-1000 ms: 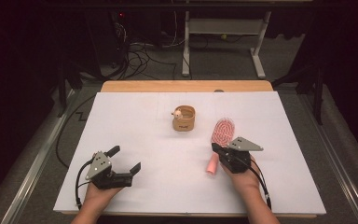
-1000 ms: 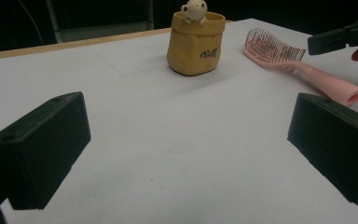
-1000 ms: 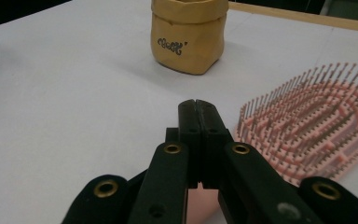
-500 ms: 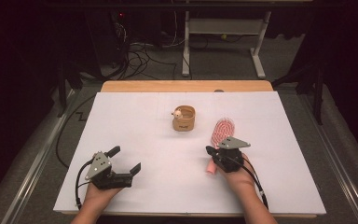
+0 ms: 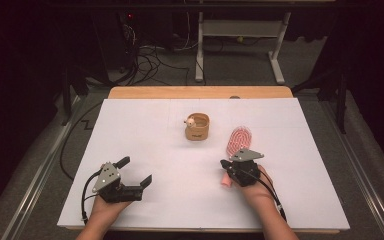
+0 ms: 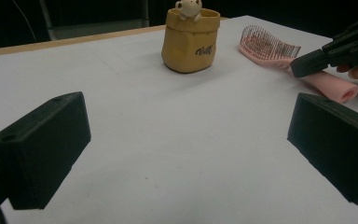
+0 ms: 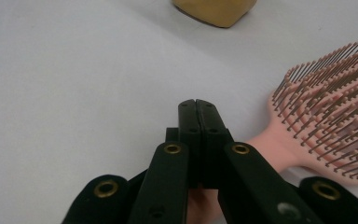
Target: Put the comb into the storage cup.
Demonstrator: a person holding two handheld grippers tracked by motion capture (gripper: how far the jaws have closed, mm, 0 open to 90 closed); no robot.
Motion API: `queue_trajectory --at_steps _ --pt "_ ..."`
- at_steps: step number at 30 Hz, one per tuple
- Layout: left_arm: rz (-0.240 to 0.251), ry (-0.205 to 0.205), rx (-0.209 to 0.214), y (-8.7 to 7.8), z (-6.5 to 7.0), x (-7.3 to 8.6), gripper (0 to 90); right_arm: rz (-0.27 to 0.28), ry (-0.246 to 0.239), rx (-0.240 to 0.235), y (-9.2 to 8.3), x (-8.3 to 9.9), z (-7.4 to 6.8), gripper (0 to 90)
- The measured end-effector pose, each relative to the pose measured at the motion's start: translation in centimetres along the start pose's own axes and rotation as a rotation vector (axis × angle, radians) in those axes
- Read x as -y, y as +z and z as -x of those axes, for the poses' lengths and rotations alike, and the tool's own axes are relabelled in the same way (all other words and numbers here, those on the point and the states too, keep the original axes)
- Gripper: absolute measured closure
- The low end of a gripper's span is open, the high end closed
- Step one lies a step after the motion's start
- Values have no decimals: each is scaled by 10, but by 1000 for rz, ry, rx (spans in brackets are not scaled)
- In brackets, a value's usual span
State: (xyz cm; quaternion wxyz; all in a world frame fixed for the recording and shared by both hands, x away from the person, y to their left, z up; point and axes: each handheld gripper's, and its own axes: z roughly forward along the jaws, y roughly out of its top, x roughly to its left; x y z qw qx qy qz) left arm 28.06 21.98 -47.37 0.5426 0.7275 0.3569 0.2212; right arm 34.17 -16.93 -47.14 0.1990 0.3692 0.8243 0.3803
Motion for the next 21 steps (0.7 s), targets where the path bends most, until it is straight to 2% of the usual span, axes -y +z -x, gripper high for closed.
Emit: queue_trajectory --at_steps 12,21 --pt "1 -3 6 -1 0 0 0 -32 -70 22 -2 -2 -6 900" --pt "4 -9 6 -1 0 0 0 -41 -82 18 -7 -2 -6 900"
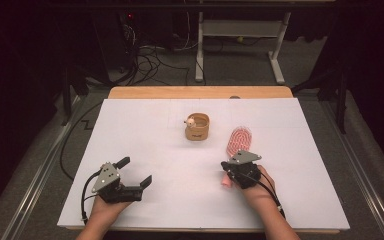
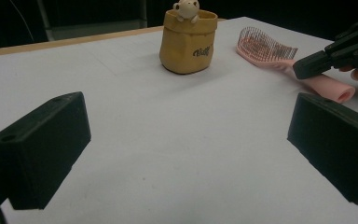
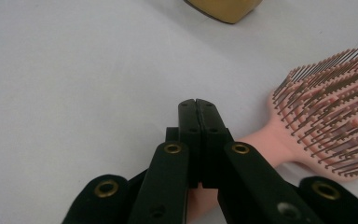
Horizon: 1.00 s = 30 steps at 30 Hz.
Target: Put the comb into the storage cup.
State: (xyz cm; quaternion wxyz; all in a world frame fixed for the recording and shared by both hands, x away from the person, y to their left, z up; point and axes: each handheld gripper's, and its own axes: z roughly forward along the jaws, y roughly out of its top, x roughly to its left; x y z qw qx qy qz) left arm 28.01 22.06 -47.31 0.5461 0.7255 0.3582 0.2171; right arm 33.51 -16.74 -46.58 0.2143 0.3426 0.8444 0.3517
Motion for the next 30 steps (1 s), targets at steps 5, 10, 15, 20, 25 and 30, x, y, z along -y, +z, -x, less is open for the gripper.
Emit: queue_trajectory --at_steps 5,10,15,20,25,30 --pt "-1 1 0 0 0 0 0 -14 -16 9 4 -2 -1 900" --pt "0 -4 3 0 0 0 0 -26 -27 13 5 -3 -2 900" --pt "3 -10 10 -1 0 0 1 -43 -31 9 4 -4 -2 900" --pt "7 -18 13 -2 -1 -1 1 -56 -34 -1 1 -3 0 900" --pt "7 -17 13 -2 -1 -1 2 -62 -35 -11 -3 -2 1 900" --pt "2 -19 16 -2 -1 -1 2 -77 -29 -19 -8 1 4 900"
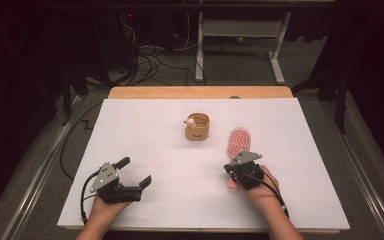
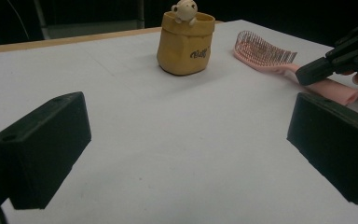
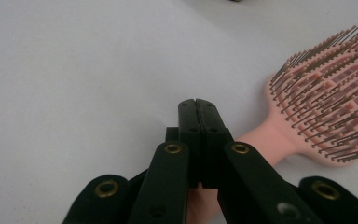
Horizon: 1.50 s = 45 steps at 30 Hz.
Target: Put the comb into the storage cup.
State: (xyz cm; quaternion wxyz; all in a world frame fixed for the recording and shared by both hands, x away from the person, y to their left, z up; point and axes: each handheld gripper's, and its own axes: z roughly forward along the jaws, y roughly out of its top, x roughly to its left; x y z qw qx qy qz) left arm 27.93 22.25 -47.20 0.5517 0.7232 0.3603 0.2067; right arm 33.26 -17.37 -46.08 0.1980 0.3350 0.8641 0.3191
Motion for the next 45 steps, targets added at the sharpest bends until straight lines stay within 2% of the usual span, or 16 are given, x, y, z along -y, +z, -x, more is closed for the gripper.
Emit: queue_trajectory --at_steps 9,18,20,22,37,39,42,45 --pt "-1 -1 2 0 0 0 2 -18 20 -5 -13 12 6 900" --pt "-2 -2 4 -1 0 0 2 -52 41 14 -29 34 14 900" --pt "-2 -1 4 -1 0 0 2 -39 58 1 -32 38 16 900" --pt "-2 -1 3 -1 0 0 2 -41 53 15 -35 40 17 900" --pt "-2 0 3 -1 -1 0 2 -30 86 33 -54 56 26 900" --pt "-2 0 3 -1 -1 0 2 -38 89 51 -57 60 29 900" --pt "-3 0 3 0 0 1 2 -38 119 61 -63 70 35 900" --pt "-4 1 4 1 0 0 2 -11 145 38 -69 74 38 900"
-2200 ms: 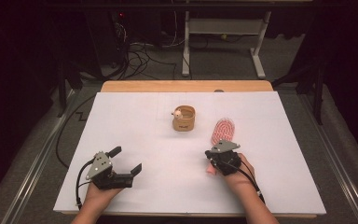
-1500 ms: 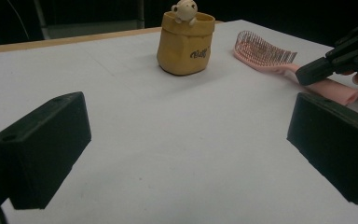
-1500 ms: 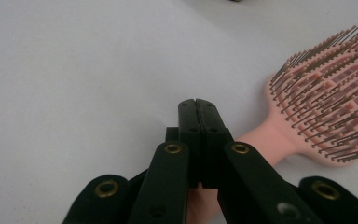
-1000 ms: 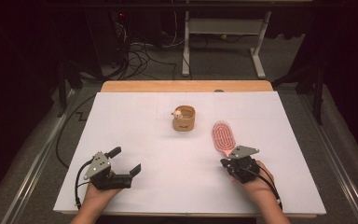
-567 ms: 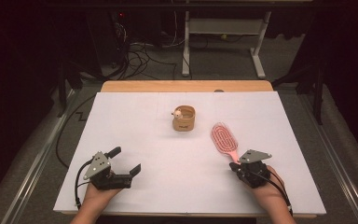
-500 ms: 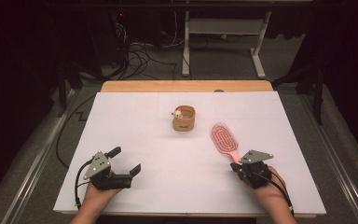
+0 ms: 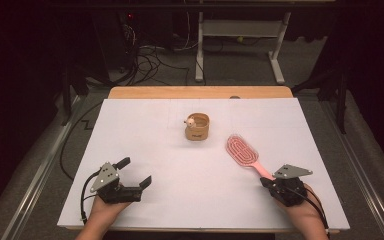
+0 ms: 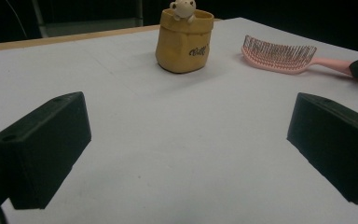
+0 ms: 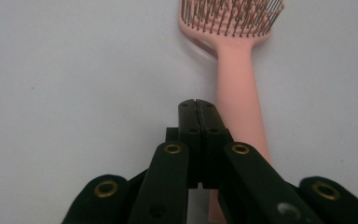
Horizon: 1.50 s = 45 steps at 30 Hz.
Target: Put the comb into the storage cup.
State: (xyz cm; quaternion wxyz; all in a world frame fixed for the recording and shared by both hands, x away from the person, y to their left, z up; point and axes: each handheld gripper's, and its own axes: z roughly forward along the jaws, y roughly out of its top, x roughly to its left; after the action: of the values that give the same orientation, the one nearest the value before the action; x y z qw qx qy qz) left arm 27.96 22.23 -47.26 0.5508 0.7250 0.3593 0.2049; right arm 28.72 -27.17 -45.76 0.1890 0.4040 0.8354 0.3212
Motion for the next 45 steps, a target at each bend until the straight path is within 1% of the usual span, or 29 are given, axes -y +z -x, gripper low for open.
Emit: queue_trajectory --at_steps 2,3,4,5,6,7,8,9,11,12,13,14,16,17,18,19,20,21,23,24,25,26,30,33,39,45 --pt "0 1 1 0 0 0 2 59 13 -14 -8 -1 1 900" --pt "-1 3 1 0 0 0 2 102 34 -14 -13 -2 2 851" --pt "-3 3 2 1 0 0 2 129 44 -12 -15 -3 4 788" --pt "-4 3 2 1 0 0 2 167 63 0 -18 -3 6 727" --pt "-4 3 2 1 0 0 2 167 63 0 -18 -3 6 727" --pt "-2 1 2 1 0 0 2 197 93 28 -18 -1 10 570" --pt "-2 1 2 1 0 0 2 197 93 28 -18 -1 10 570" --pt "-2 -1 4 1 0 0 2 202 114 41 -14 1 12 453" --pt "-4 0 4 1 0 0 2 190 126 70 -9 1 13 366" --pt "-4 0 4 1 0 0 2 190 126 70 -9 1 13 366" --pt "-5 0 4 1 0 0 2 162 118 64 -2 1 15 429" --pt "-5 -1 4 2 0 0 2 157 110 58 0 1 16 434" --pt "-6 -1 4 2 0 0 2 127 120 62 6 1 17 452" --pt "-9 1 4 2 0 1 2 113 121 62 8 1 18 482" --pt "-9 1 5 2 0 1 2 105 124 60 10 1 20 493" --pt "-10 0 7 2 0 1 2 101 136 60 12 1 21 512" --pt "-10 0 7 2 0 1 2 101 136 60 12 1 21 512" --pt "-10 -1 7 2 0 1 3 95 134 46 15 1 22 561" --pt "-11 -2 7 2 0 1 2 89 128 46 16 1 22 602" --pt "-10 -2 7 2 0 1 2 89 128 46 16 1 22 602" --pt "-10 0 8 2 0 1 2 90 129 37 16 1 21 636" --pt "-10 0 7 2 0 1 2 87 117 37 16 1 19 668" --pt "-11 1 7 2 1 1 2 79 100 49 15 0 17 672" --pt "-7 2 7 1 1 1 2 71 93 54 11 4 14 673" --pt "4 -7 6 0 -1 0 2 64 98 63 2 11 9 672" --pt "8 -2 8 0 -1 -1 2 61 96 70 -6 20 3 672"
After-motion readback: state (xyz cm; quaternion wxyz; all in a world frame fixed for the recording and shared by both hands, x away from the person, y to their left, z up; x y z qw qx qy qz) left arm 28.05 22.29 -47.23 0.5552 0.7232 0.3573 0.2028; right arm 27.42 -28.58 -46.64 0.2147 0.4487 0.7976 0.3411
